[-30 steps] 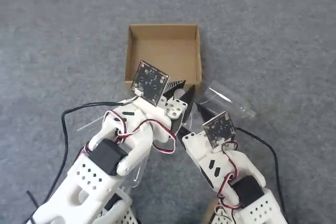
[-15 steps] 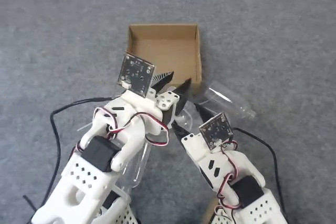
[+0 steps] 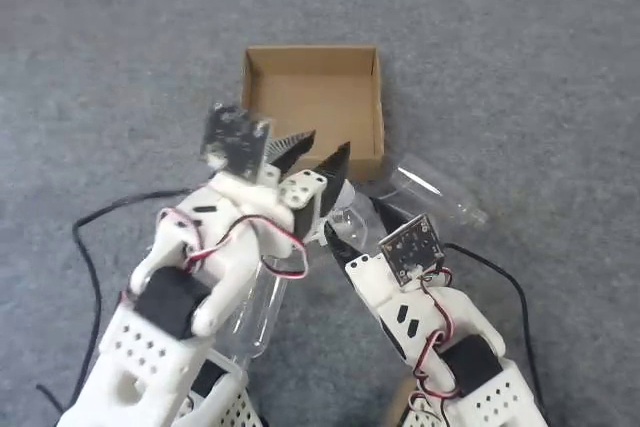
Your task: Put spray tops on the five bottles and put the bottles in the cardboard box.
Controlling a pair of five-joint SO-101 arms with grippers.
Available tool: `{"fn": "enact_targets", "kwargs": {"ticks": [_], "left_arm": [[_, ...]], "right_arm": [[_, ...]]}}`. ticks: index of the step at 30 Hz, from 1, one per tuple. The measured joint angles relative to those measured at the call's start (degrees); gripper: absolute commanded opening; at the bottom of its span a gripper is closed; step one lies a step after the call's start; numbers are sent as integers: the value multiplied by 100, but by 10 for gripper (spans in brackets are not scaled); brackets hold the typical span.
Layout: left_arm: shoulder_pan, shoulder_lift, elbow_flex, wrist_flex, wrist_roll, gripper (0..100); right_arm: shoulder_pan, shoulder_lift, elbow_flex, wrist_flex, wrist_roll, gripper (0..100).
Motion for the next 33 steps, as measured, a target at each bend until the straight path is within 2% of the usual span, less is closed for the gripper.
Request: {"fn": "enact_targets", "kwargs": {"ticks": [8, 27, 33], "left_arm": [[-70, -730, 202, 0, 0, 133], [-246, -835, 985, 9, 18, 133], [-255, -888, 1389, -396, -9, 114]], "right_arm": [[0, 0, 0, 0, 0, 20], [0, 26, 0, 0, 0, 20], [26, 53, 18, 0, 0, 20]]}}
